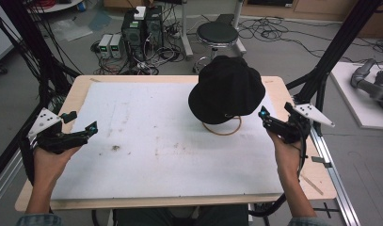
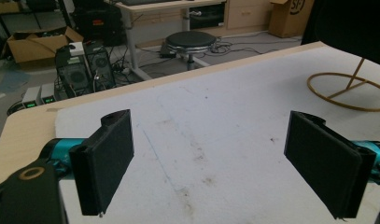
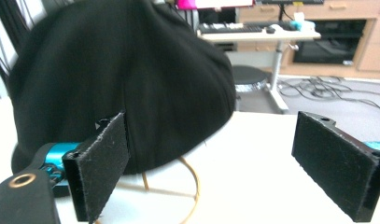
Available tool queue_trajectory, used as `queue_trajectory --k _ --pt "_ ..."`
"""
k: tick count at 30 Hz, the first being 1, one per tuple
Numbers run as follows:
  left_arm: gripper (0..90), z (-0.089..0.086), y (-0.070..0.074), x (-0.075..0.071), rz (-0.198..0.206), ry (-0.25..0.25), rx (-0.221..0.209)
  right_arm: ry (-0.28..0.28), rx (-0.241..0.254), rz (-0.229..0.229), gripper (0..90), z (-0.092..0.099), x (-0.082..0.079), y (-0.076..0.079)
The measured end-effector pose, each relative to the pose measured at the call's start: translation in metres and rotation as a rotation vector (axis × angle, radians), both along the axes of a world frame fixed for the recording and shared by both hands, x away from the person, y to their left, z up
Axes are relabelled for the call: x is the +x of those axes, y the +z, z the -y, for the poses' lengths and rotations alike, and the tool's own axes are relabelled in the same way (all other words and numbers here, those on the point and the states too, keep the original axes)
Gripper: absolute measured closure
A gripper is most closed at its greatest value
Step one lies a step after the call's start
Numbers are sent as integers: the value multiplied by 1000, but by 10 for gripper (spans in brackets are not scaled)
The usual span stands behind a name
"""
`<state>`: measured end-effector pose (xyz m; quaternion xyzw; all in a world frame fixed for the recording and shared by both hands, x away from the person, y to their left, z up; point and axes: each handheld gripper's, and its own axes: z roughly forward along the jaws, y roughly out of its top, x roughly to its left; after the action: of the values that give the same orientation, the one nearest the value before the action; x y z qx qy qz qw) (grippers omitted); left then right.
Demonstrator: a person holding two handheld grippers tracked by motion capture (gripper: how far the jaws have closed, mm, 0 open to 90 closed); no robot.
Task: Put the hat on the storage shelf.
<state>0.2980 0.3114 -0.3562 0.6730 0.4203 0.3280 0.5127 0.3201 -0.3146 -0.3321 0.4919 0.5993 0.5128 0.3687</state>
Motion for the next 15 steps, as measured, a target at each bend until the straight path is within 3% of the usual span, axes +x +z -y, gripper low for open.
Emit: queue_trajectory --k 3,8,10,15 --pt "162 2 -2 0 -1 4 8 3 -11 27 113 6 -13 -14" --pt "161 3 -6 2 -8 5 10 9 -18 -20 114 8 -19 -36" --pt "162 4 -7 3 -9 5 15 -12 -36 -15 114 7 -19 -40" --pt "162 4 -7 2 3 20 17 -29 -20 -34 114 11 -20 -48"
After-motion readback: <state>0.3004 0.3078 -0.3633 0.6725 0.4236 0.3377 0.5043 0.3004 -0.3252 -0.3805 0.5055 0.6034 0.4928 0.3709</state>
